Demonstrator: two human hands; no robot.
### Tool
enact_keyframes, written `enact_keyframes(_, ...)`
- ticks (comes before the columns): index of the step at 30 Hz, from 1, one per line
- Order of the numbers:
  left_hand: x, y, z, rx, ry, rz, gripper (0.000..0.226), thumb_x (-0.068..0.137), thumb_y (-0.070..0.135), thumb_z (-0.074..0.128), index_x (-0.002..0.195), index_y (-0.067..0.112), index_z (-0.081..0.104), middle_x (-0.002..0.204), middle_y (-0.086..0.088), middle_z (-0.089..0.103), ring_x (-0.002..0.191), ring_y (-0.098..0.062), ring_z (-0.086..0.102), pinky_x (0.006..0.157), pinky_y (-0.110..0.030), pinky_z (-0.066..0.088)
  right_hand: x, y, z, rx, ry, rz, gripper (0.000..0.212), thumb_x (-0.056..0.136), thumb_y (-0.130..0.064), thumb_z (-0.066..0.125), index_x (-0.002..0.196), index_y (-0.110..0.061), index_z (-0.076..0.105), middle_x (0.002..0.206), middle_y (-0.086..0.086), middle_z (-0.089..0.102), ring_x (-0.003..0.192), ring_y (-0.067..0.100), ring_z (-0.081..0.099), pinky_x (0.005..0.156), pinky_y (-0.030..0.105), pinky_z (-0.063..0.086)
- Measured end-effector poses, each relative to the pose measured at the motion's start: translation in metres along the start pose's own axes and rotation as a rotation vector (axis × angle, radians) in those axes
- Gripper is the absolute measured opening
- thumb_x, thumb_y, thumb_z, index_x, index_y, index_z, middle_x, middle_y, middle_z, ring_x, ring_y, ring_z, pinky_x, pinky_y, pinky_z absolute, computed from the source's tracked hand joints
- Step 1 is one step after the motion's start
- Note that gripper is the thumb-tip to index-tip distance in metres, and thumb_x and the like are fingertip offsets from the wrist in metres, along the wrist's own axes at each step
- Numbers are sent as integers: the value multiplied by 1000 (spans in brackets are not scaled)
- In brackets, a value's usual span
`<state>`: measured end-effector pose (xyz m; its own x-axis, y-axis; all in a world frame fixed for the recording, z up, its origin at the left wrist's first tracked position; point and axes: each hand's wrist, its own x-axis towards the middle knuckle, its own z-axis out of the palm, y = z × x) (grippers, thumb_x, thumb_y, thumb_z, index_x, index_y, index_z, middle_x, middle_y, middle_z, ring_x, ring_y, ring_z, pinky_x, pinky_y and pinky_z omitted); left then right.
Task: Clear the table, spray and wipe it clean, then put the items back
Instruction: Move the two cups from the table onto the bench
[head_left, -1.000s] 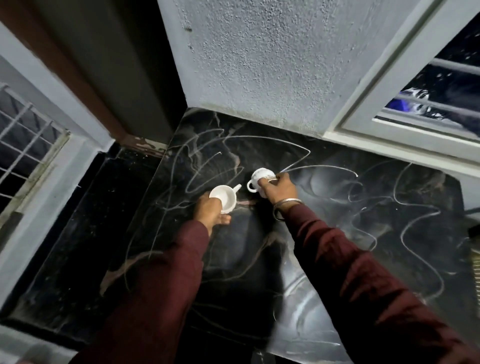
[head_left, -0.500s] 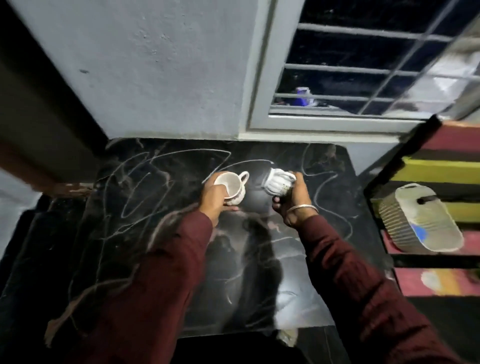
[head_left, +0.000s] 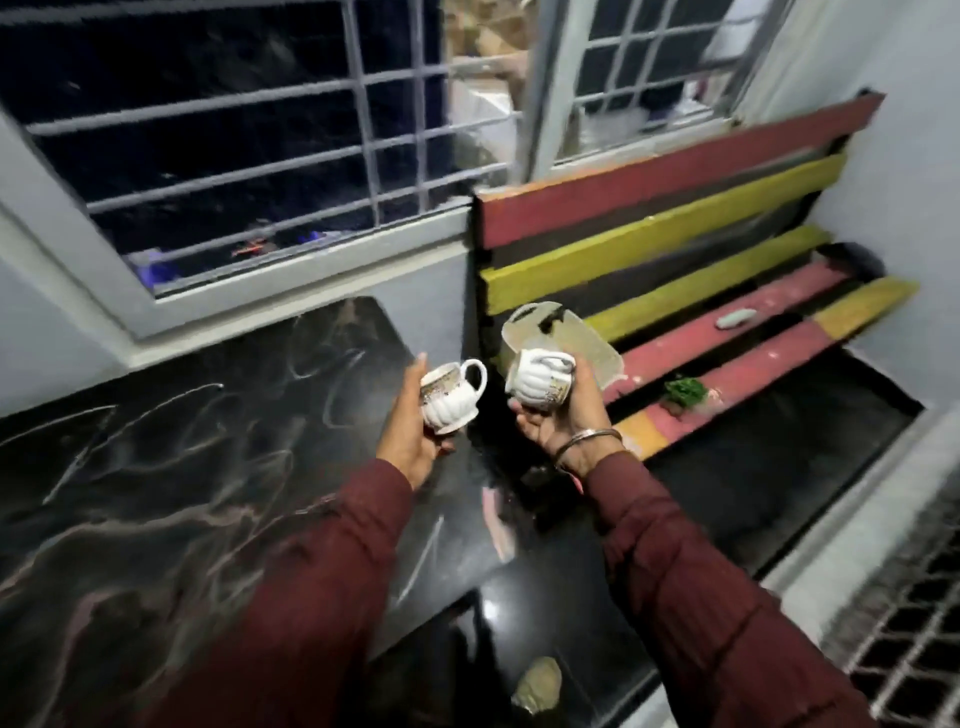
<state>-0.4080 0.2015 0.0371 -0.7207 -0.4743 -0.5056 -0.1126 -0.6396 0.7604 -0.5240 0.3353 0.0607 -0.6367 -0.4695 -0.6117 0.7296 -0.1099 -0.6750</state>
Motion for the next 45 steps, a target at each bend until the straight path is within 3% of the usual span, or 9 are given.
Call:
enact_keyframes(4,12,-48,102,48,-106,-82,58,88,72,39,89,22,69,65,0,69,49,-14,55,48,-21,27,1,-46,-98,110,38,-26,54,88,-64,40,85,-17,68,66,6,68,51,23,63,57,27,50)
enact_keyframes(9,32,-88,185,225,-283,-76,31,80,35,73,105,17,69,75,-1,68,51,-6,56,40,-17,39,5,-84,-182,113,36,-4,54,77,-64,55,101,-17,65,76,8,67,62,22,62,57,27,53)
enact_keyframes(15,93,-125,256,378,-277,-102,64,58,51,85,115,22,70,92,0,73,77,-16,63,62,-27,47,30,-122,-247,132,281,-60,20,83,-26,70,97,-12,65,75,7,63,60,17,59,53,25,55)
enact_keyframes(20,166,-154,312,523,-267,14,68,52,50,94,109,19,71,107,-6,76,99,-22,72,94,-44,56,71,-167,-295,76,499,-7,26,82,-32,73,84,-7,64,65,10,58,38,15,55,42,22,52)
enact_keyframes(29,256,-185,392,935,-142,162,52,62,41,91,102,24,61,98,3,69,89,-19,66,77,-36,57,142,-216,-382,-49,736,21,48,82,-30,69,113,4,55,71,18,57,39,20,50,43,24,46)
enact_keyframes(38,344,-228,455,1100,-56,264,48,63,49,87,103,32,67,97,13,65,88,-11,63,75,-32,54,262,-246,-468,-189,800,73,49,76,-30,71,111,0,54,71,19,57,35,20,49,37,22,39)
enact_keyframes(40,367,-235,474,1123,-37,290,43,68,49,84,102,30,65,95,13,64,87,-12,62,73,-32,53,298,-248,-488,-314,805,55,55,65,-41,76,106,-16,48,78,18,61,48,26,57,41,31,48)
enact_keyframes(42,394,-248,492,1163,-15,307,45,68,55,81,101,31,63,96,11,65,87,-13,62,73,-33,54,329,-253,-506,-543,800,13,59,56,-48,79,98,-25,45,95,15,65,75,29,64,65,40,55)
enact_keyframes(45,429,-275,496,1249,22,310,50,68,53,80,108,30,61,104,4,62,92,-17,58,74,-30,48,369,-265,-515,-769,652,-67,54,67,-34,82,100,-13,45,97,8,58,84,21,56,70,26,40)
